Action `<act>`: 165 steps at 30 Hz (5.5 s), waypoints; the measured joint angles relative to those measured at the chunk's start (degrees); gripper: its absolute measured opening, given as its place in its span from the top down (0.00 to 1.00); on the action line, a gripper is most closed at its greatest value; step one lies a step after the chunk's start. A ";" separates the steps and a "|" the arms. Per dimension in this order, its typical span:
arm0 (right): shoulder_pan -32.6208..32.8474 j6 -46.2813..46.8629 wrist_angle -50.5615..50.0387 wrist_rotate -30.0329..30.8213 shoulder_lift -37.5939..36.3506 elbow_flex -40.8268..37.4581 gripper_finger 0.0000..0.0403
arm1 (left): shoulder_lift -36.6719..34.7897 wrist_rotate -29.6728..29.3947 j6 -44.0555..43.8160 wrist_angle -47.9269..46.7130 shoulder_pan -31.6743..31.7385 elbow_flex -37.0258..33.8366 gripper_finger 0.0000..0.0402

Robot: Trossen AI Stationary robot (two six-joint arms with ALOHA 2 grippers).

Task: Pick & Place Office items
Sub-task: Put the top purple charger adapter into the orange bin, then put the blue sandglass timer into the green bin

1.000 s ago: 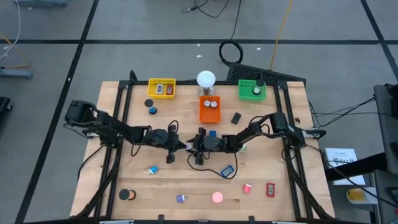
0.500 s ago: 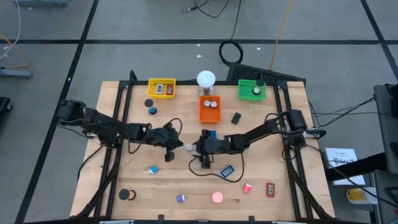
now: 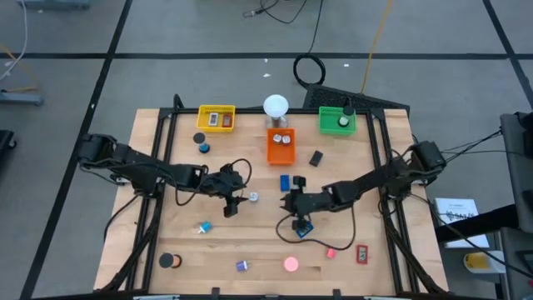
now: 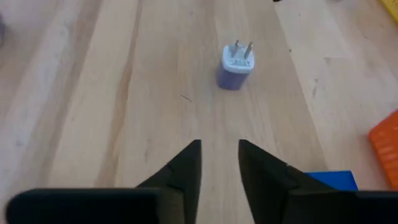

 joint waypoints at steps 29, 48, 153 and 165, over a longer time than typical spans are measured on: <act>0.92 -2.12 14.46 -0.07 -7.11 -11.44 1.00 | 18.76 3.54 18.41 -7.25 2.91 12.66 0.48; 0.92 -2.12 15.74 -0.10 -7.11 -11.44 1.00 | 12.80 3.25 14.96 -12.52 11.59 21.30 0.64; 0.88 -2.26 16.23 -0.20 -7.09 -11.42 1.00 | -7.04 13.42 20.51 45.92 15.13 -21.41 0.81; 0.68 -5.32 22.73 -0.24 -7.06 -11.42 1.00 | -7.10 3.46 16.47 56.72 6.05 -26.45 0.81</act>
